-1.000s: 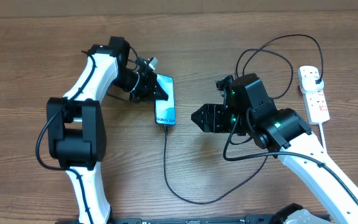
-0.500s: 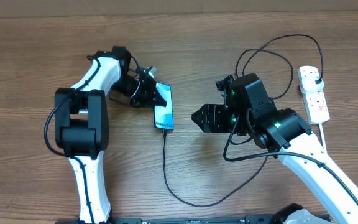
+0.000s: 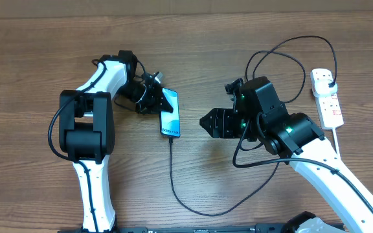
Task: Plug charger to phone and switch on socket
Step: 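Open the right gripper, lower the phone and release it with the left gripper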
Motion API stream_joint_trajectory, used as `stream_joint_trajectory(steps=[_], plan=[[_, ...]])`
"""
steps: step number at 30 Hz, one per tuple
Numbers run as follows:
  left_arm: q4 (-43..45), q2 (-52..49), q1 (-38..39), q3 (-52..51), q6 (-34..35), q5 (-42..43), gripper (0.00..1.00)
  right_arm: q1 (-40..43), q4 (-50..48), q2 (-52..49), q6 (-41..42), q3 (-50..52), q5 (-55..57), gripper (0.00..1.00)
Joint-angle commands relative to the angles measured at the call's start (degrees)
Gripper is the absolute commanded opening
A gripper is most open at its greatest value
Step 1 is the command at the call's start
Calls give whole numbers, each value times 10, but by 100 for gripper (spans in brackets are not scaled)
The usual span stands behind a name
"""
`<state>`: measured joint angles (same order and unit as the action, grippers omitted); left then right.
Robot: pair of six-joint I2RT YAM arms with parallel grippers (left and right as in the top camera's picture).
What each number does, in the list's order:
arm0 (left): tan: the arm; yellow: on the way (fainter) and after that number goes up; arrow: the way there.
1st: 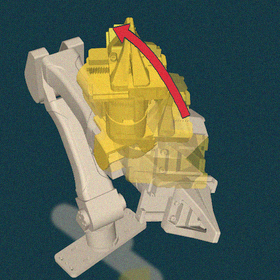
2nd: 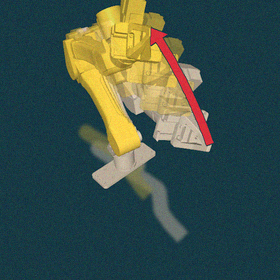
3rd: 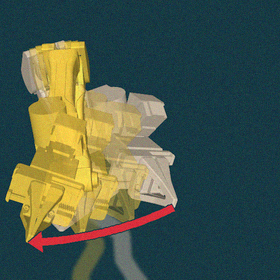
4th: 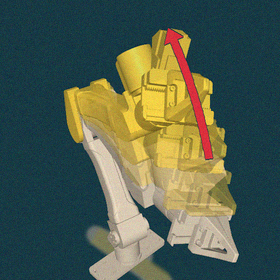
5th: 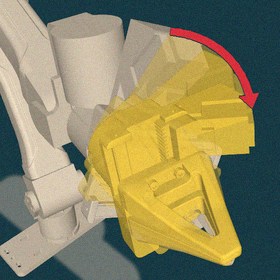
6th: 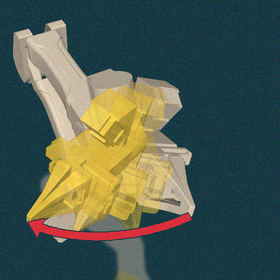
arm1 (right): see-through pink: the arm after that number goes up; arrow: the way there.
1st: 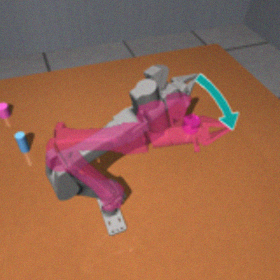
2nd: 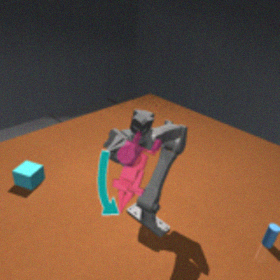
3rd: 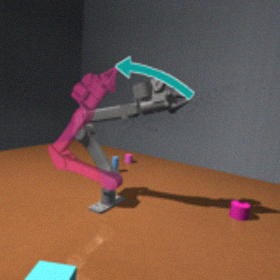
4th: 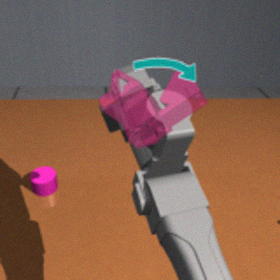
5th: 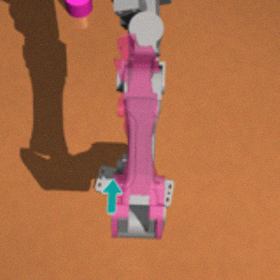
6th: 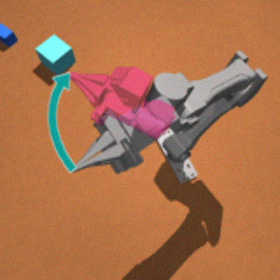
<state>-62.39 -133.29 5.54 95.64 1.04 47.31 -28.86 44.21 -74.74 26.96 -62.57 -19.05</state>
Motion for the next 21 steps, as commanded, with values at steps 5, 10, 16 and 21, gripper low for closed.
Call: stream_joint_trajectory(steps=[5,10,16,21], plan=[[-2,-4,-1,4,13,-45,15,4,1,13,-5,-4,6,67],[-2,-4,-1,4,78,-124,10,4,1,13,-5,-4,6,68],[-2,-3,-1,4,95,-147,36,4,1,13,-5,-4,6,68],[-1,-3,-1,4,93,-149,45,4,1,13,-15,-4,6,68]])
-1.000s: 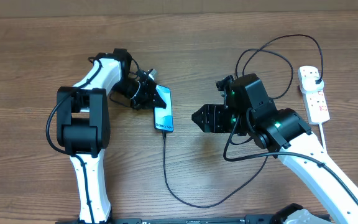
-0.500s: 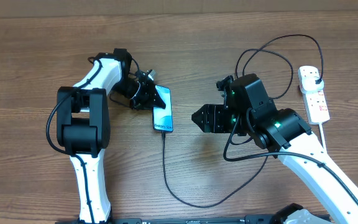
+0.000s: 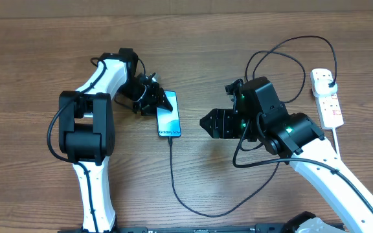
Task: Plug charger to phone and switch on socket
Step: 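Open the right gripper, lower the phone and release it with the left gripper, then raise the left gripper away and move the right gripper toward the power strip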
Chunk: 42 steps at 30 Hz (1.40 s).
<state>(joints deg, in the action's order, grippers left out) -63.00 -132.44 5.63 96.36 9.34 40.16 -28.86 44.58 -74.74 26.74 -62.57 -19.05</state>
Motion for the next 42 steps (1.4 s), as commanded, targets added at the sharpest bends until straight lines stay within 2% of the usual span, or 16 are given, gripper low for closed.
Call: stream_joint_trajectory(steps=[1,15,30,35,42], plan=[[5,-12,-2,-3,10,-78,46,4,-2,13,-14,-4,6,68],[3,-12,-2,-3,16,-177,55,4,-2,13,-13,-4,6,68],[-25,-3,-8,10,22,-221,56,4,9,13,-16,-4,6,69],[-64,52,-16,49,44,-267,58,4,19,13,-18,-4,11,68],[-67,229,-15,75,57,-268,59,4,21,13,-17,-4,15,65]])
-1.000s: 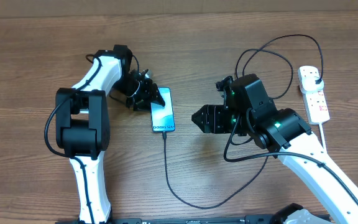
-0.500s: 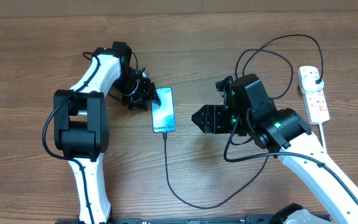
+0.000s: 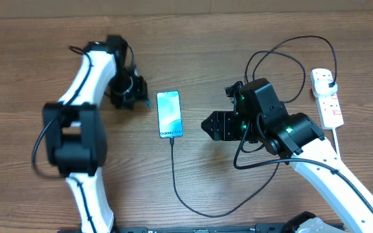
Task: Plug charger to phone and switch on socket
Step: 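Raise the left gripper away and move the right gripper toward the power strip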
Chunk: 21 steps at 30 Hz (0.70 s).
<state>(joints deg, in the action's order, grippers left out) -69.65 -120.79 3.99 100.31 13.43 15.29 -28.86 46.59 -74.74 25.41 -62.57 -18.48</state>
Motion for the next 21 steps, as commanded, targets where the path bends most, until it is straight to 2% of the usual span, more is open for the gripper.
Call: stream_joint_trajectory(steps=[1,4,10,11,14,15,19,21], plan=[[0,140,2,35,17,-17,59,4,1,13,-4,-4,9,64],[-2,221,5,35,21,-17,60,4,0,13,-4,-4,9,60],[-10,338,14,35,21,-17,64,7,3,14,-2,-6,8,45],[-12,350,15,35,21,-17,69,12,8,14,-2,-9,8,44],[-24,374,14,35,20,-18,96,38,45,15,-3,-31,9,43],[-27,378,14,35,20,-18,100,54,63,15,-4,-43,9,43],[-39,376,14,35,20,-18,100,130,123,15,-26,-83,9,40],[-39,376,14,33,20,-20,100,185,150,15,-32,-103,9,35]])
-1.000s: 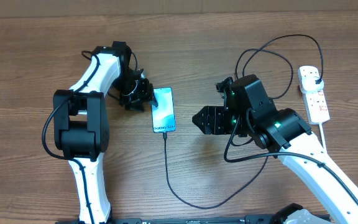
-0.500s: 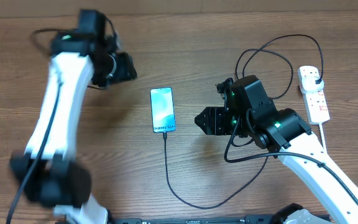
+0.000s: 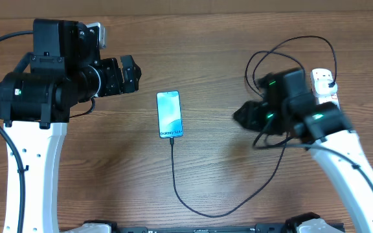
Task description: Plug charger to phone and switch on socket
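The phone lies flat in the middle of the table with its screen lit. The black charger cable is plugged into its near end, then loops down, right and up toward the white socket strip at the far right. My left gripper is raised well left of the phone, open and empty. My right gripper is blurred and points left; its tip looks shut with nothing in it. It sits between the phone and the strip. The right arm covers part of the strip.
Loose loops of the cable arch over the table behind the right arm. The left arm's bulky joints fill the upper left of the overhead view.
The left arm has risen and pulled back left, its gripper farther from the phone. The right arm has shifted right, its gripper now nearer the socket strip. The phone has not moved.
At first my left gripper was at the phone's upper left edge, with the phone tilted and the cable in it. Then the phone sat a little straighter, and later straight and alone with the left gripper off to its left. Now both arms have drawn away from it.
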Motion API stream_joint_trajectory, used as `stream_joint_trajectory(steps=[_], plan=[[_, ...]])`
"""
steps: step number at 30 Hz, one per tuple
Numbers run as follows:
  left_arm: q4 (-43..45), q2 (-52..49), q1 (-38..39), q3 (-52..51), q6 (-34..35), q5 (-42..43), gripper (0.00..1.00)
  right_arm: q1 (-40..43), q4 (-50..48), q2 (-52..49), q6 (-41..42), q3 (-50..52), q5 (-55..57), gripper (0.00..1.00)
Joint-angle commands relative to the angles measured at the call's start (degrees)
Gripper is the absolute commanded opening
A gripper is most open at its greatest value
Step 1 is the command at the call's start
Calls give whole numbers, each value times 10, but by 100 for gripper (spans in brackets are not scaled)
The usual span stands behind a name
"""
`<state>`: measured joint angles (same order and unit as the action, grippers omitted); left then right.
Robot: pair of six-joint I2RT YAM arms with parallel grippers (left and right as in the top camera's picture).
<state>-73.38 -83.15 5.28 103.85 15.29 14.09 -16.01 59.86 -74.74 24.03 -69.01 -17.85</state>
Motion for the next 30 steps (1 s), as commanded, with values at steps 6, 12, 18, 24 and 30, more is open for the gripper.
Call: stream_joint_trajectory(steps=[6,12,18,24,30], plan=[[-1,-1,2,-2,2,-10,99,214,38,15,-37,-60,-17,11],[-1,-1,1,-2,2,-10,99,384,-11,12,-64,-60,-96,4],[-1,-1,1,-2,2,-10,100,529,-89,-28,-60,-59,-207,4],[-1,-1,1,-2,2,-10,100,588,-171,-99,-3,-59,-244,4],[-1,-1,1,-2,2,-10,99,602,-222,-178,15,-59,-254,4]])
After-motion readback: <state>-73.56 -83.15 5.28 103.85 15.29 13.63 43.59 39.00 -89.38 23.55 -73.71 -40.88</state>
